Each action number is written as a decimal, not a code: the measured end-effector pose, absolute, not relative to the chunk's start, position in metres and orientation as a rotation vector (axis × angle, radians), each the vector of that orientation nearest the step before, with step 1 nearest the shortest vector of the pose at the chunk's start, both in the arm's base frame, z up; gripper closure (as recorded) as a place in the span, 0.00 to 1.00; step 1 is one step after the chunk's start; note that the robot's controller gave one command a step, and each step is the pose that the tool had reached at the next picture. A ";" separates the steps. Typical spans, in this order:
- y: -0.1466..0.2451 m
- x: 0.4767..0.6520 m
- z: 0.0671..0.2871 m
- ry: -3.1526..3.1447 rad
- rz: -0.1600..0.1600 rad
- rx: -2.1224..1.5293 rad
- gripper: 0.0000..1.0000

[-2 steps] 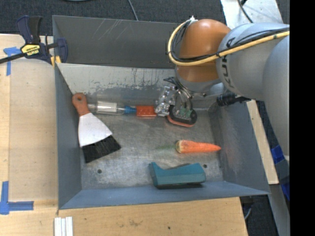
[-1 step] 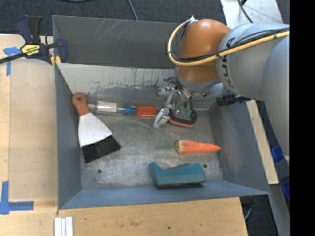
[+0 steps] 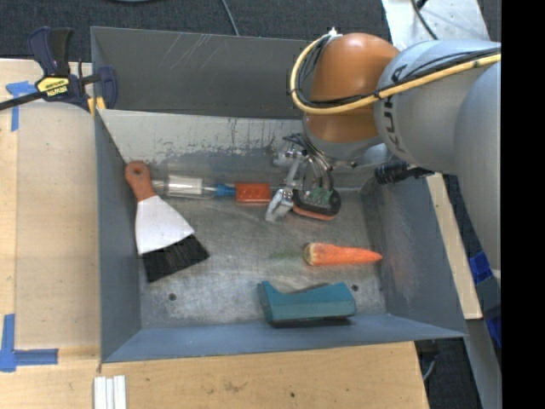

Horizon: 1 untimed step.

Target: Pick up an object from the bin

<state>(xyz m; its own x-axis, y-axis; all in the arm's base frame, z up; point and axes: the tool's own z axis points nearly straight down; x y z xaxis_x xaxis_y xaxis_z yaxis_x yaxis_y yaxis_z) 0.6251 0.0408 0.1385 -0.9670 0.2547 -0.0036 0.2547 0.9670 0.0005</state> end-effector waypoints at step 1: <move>0.033 0.622 0.079 3.109 0.007 0.413 1.00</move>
Offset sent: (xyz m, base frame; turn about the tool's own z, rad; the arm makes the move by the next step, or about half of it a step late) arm 0.0000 0.0000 0.0000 0.0000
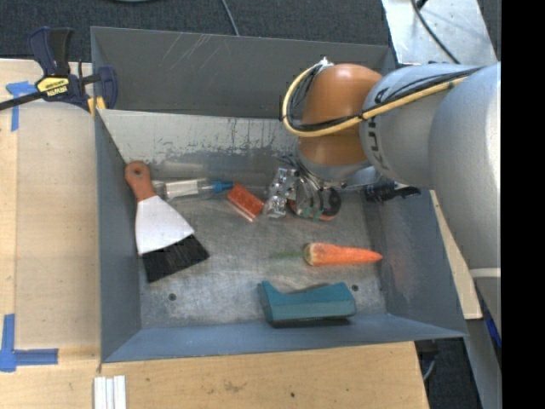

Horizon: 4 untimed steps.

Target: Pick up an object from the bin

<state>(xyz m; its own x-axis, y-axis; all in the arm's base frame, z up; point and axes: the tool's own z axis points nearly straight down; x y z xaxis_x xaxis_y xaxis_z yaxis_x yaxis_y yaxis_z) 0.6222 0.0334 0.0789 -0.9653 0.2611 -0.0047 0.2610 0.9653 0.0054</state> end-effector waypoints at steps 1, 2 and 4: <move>0.033 0.622 0.079 3.109 0.008 0.413 1.00; 0.033 0.617 0.124 3.117 0.000 0.408 1.00; 0.028 0.624 0.157 3.122 0.000 0.310 0.00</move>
Offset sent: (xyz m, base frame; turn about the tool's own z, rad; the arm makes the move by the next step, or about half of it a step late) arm -0.0052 0.0019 0.0750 -0.0058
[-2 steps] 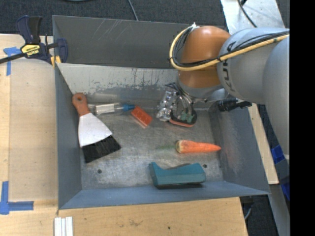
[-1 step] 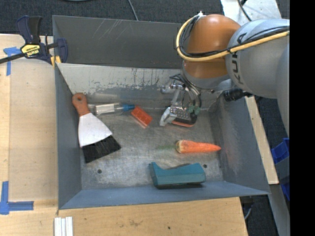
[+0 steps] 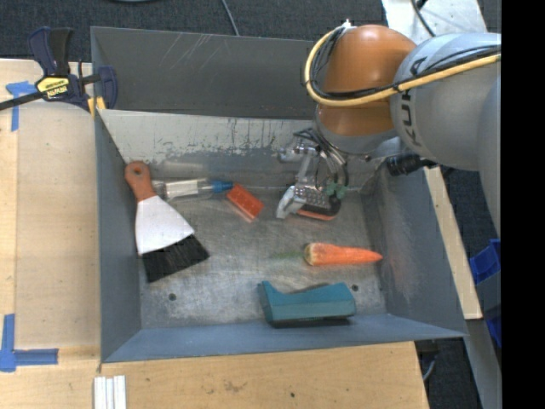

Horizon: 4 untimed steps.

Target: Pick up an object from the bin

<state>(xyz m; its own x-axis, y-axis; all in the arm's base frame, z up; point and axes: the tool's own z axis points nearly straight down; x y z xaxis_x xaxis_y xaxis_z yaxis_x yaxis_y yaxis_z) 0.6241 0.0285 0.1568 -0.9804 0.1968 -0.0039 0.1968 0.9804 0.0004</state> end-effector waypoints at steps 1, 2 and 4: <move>0.028 0.632 0.079 3.130 0.004 0.177 1.00; 0.027 0.634 0.081 3.124 0.004 0.177 0.00; 0.050 0.630 0.081 3.138 -0.026 0.194 0.00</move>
Offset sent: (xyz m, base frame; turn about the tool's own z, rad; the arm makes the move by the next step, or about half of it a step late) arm 0.0000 0.0000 0.0000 0.0000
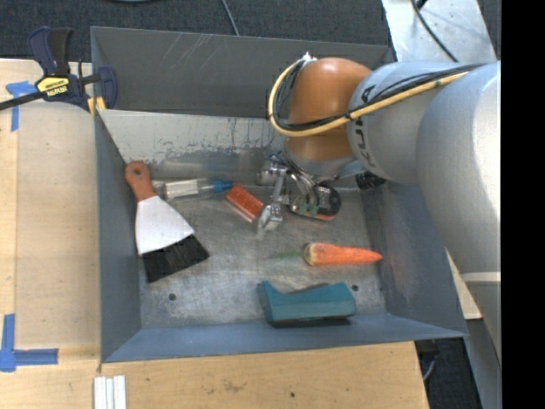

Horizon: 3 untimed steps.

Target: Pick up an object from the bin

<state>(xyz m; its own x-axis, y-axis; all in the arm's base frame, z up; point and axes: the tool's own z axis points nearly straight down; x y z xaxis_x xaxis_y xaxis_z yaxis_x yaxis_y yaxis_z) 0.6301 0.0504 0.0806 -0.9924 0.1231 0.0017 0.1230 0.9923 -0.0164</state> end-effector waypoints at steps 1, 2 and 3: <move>0.078 0.630 0.078 -3.141 -0.010 -0.121 1.00; 0.078 0.630 0.078 -3.141 -0.010 -0.121 1.00; 0.081 0.603 0.242 -3.148 -0.001 0.099 1.00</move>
Offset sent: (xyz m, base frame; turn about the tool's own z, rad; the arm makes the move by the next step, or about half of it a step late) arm 0.0000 0.0000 0.0000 0.0000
